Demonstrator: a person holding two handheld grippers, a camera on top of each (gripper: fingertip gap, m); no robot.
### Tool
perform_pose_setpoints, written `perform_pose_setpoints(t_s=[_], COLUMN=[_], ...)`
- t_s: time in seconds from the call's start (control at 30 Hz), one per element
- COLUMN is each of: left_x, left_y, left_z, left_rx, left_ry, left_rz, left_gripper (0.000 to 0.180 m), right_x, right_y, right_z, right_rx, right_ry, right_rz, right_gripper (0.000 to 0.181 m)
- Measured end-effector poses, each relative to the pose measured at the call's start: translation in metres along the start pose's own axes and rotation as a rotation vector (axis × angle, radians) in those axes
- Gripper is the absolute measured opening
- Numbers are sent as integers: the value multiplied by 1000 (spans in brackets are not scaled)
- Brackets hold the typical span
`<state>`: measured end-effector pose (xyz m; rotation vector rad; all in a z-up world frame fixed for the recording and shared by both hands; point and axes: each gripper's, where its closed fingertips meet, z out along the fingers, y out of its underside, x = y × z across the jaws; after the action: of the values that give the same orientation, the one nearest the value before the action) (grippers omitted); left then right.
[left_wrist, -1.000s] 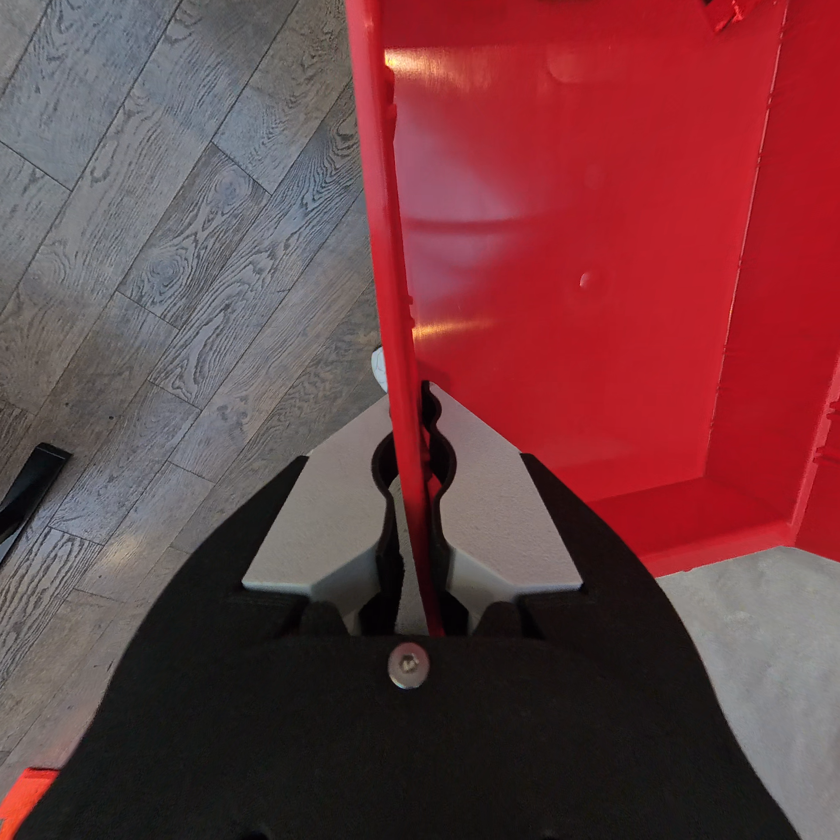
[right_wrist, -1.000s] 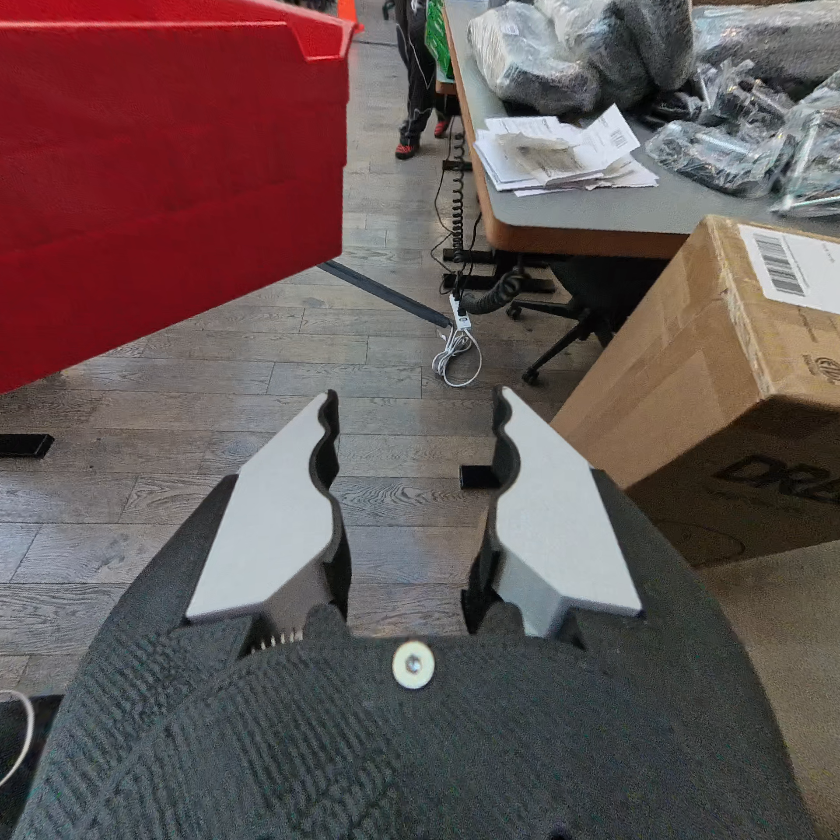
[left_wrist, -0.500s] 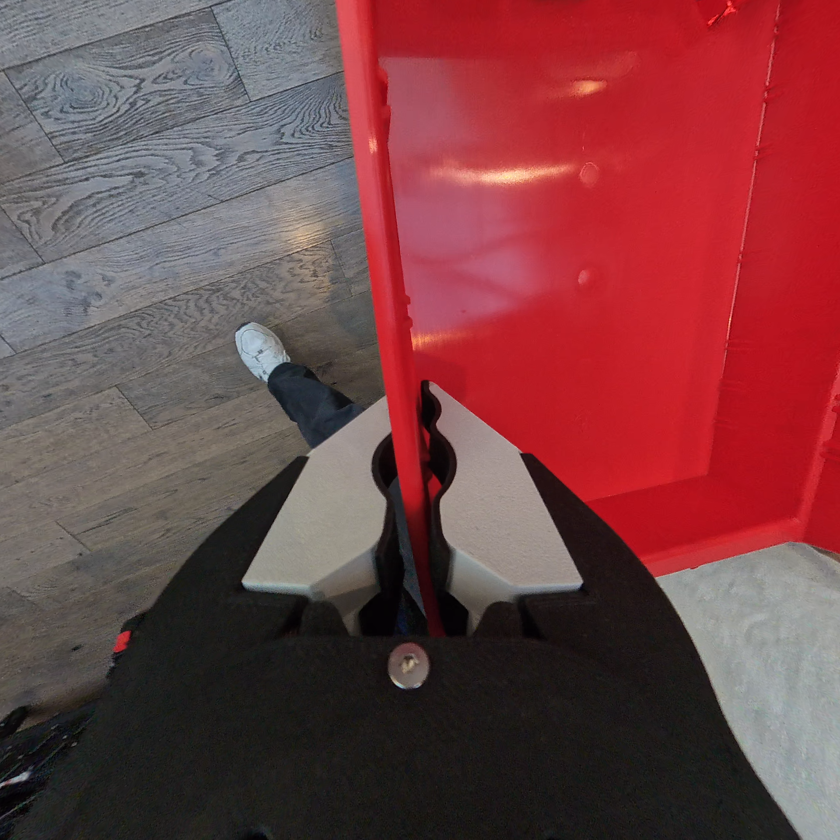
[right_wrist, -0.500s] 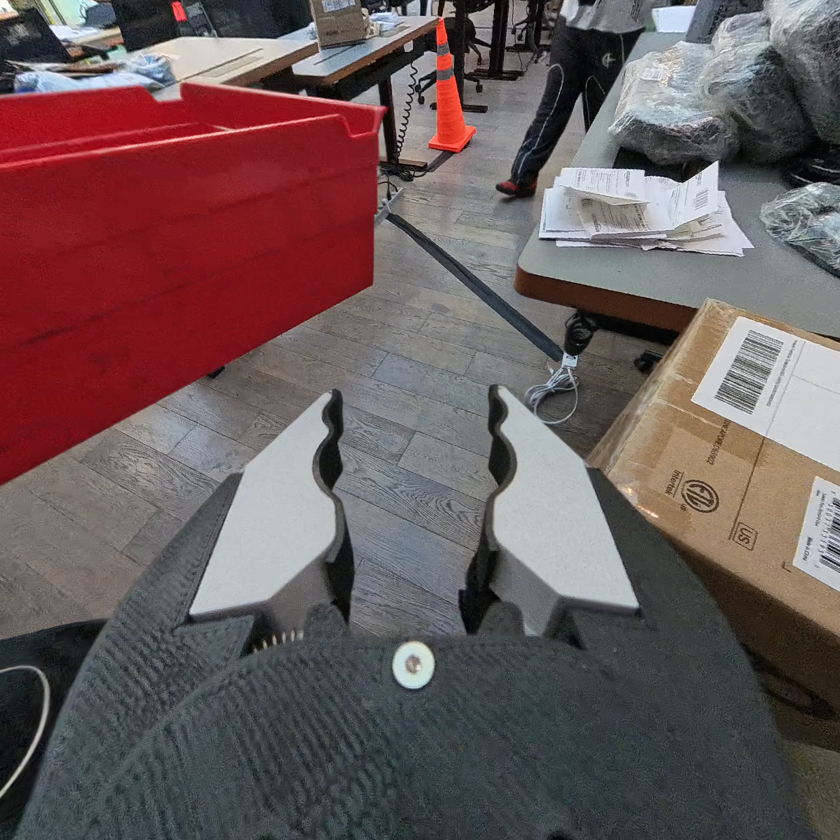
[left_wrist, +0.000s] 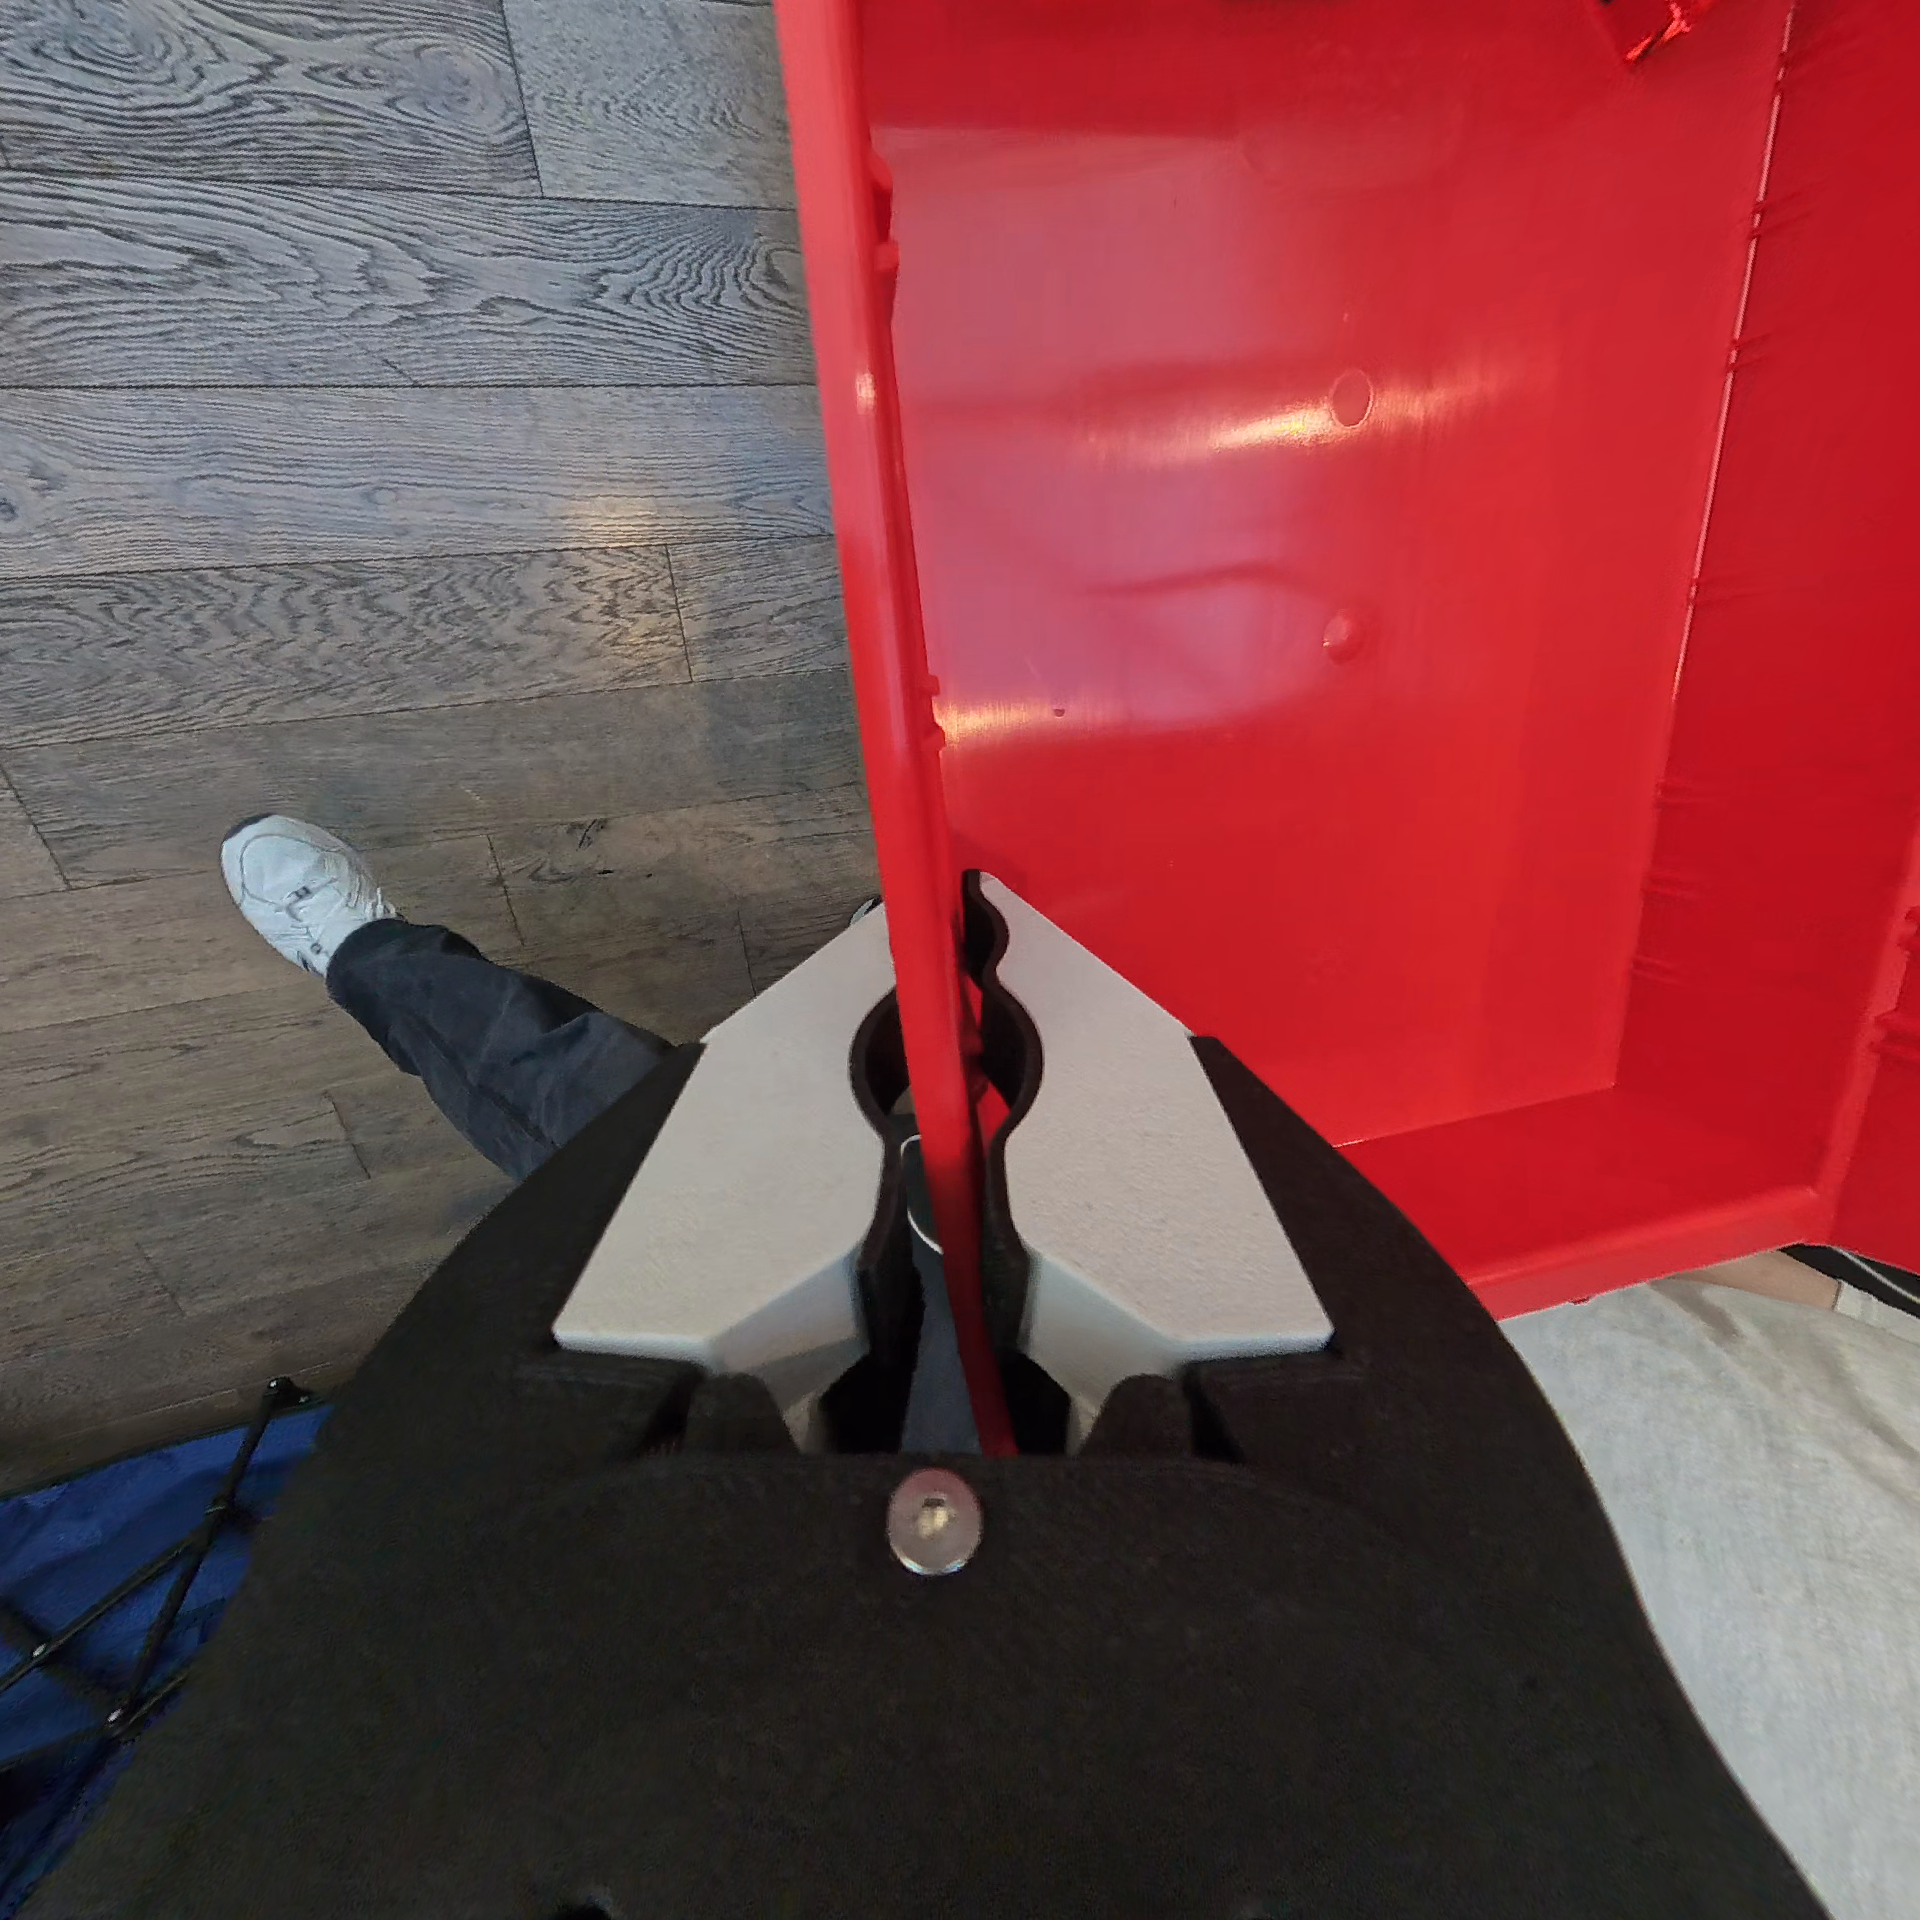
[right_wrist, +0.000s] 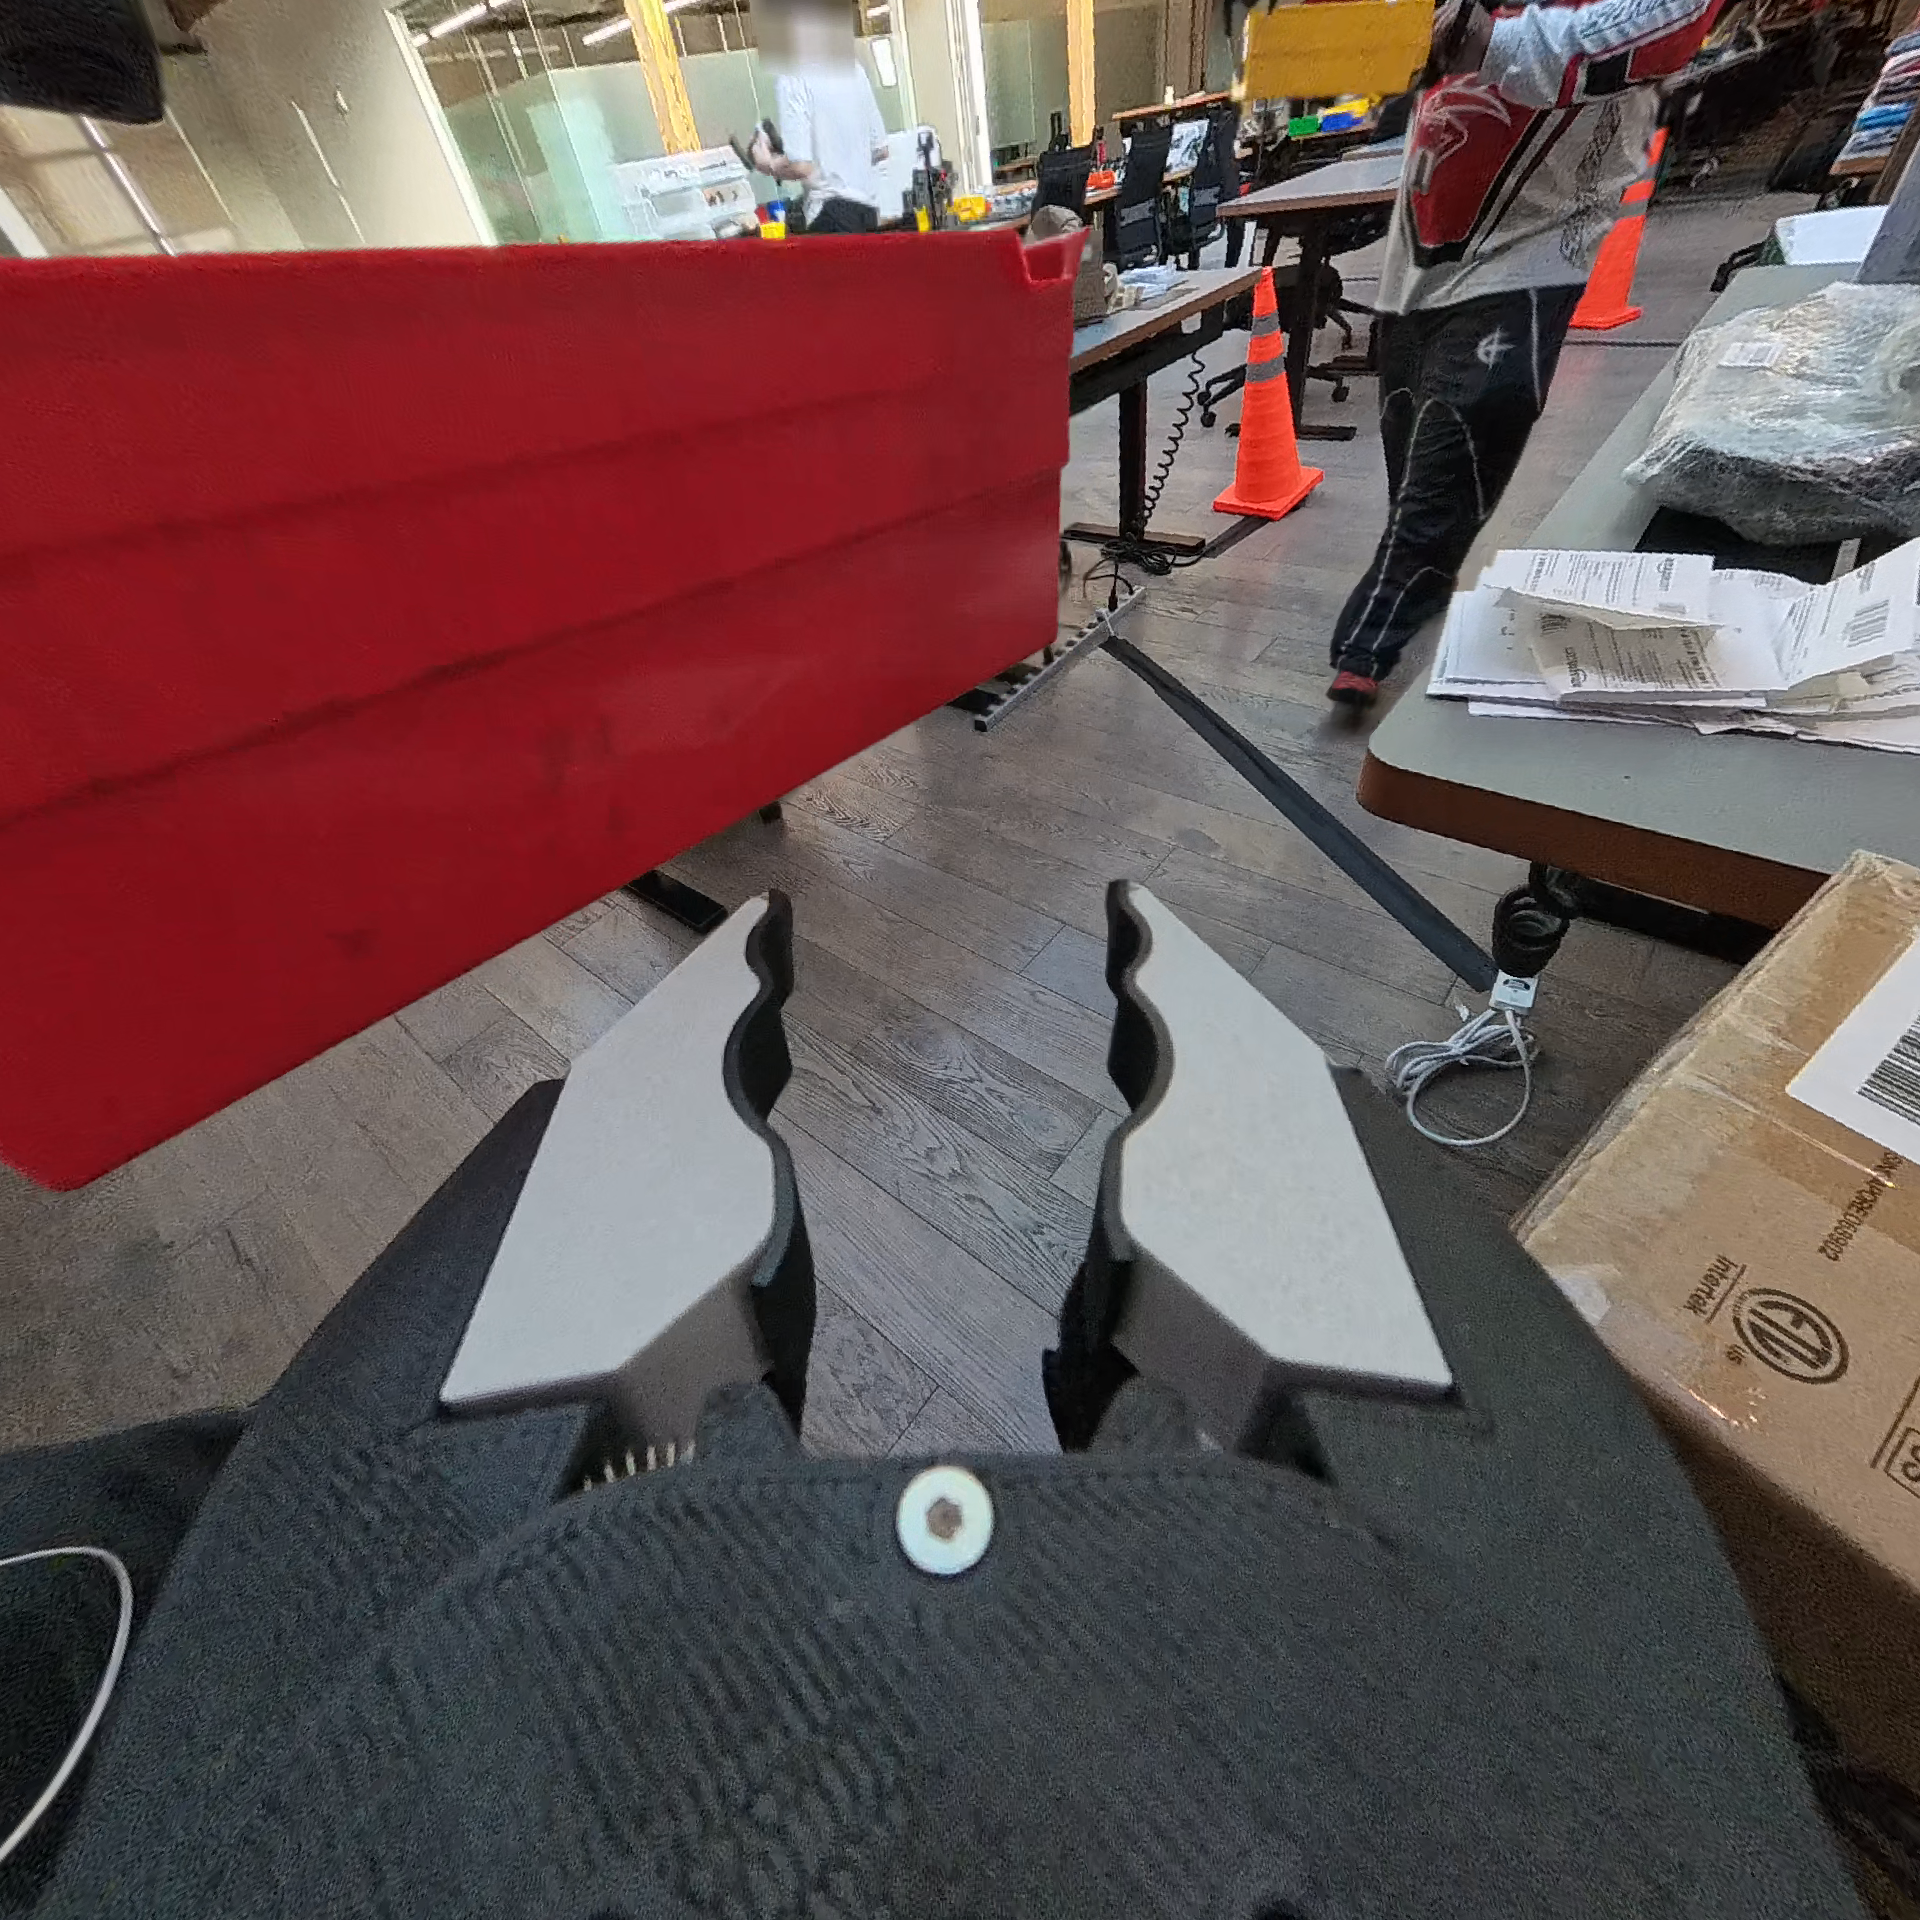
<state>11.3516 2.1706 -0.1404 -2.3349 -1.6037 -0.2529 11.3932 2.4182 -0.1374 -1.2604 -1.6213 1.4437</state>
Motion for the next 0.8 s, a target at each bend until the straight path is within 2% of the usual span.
perform_pose_setpoints(t_s=[0.4,0.6,0.8], left_x=[-49,-113,-223], left_y=[-14,-41,-83], left_z=[0,11,32], left_rx=[-12,-43,-53], left_ry=[21,30,-4], left_rz=[-40,36,156], left_gripper=[2,2,2], right_x=[-31,-59,-107], right_y=[-3,-8,-21], right_z=[50,105,196], right_rx=[-24,-99,-56], right_ry=[-41,-9,37], right_rz=[-32,-85,-155], right_gripper=[59,60,61])
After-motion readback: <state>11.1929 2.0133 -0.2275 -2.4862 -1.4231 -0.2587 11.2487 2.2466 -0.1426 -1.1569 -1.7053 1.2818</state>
